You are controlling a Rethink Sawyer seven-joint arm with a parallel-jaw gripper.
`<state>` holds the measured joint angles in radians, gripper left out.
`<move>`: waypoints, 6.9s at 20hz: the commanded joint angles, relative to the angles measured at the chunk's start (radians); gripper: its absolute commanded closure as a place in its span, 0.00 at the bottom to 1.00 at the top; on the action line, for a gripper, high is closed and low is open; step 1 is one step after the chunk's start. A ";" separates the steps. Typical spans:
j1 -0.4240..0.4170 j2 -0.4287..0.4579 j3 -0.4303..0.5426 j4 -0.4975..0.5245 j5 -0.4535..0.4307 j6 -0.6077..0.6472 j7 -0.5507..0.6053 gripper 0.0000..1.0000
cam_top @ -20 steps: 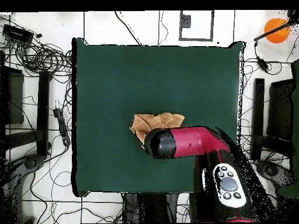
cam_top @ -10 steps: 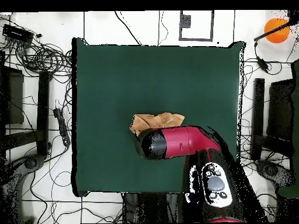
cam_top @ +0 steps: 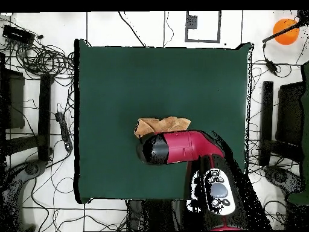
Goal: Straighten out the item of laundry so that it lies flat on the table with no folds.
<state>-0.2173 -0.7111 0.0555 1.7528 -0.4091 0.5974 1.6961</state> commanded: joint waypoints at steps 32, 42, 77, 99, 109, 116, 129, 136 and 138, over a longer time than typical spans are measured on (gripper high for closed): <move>0.105 0.049 -0.048 -0.044 0.112 0.032 0.205 0.00; 0.094 0.048 -0.050 -0.022 0.112 -0.009 0.181 0.00; 0.023 0.001 -0.018 0.045 0.075 -0.038 0.109 0.00; 0.127 0.027 -0.076 0.042 0.121 -0.090 0.268 0.00; 0.145 0.036 -0.097 0.039 0.149 -0.103 0.257 0.00; 0.150 0.042 -0.108 0.043 0.149 -0.138 0.258 0.00; 0.155 0.072 -0.149 0.073 0.143 -0.231 0.255 0.00; 0.149 0.090 -0.163 0.085 0.146 -0.273 0.250 0.00; 0.156 0.091 -0.171 0.091 0.145 -0.287 0.255 0.00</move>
<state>-0.0995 -0.6899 -0.1279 1.7493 -0.3166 0.3775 1.6964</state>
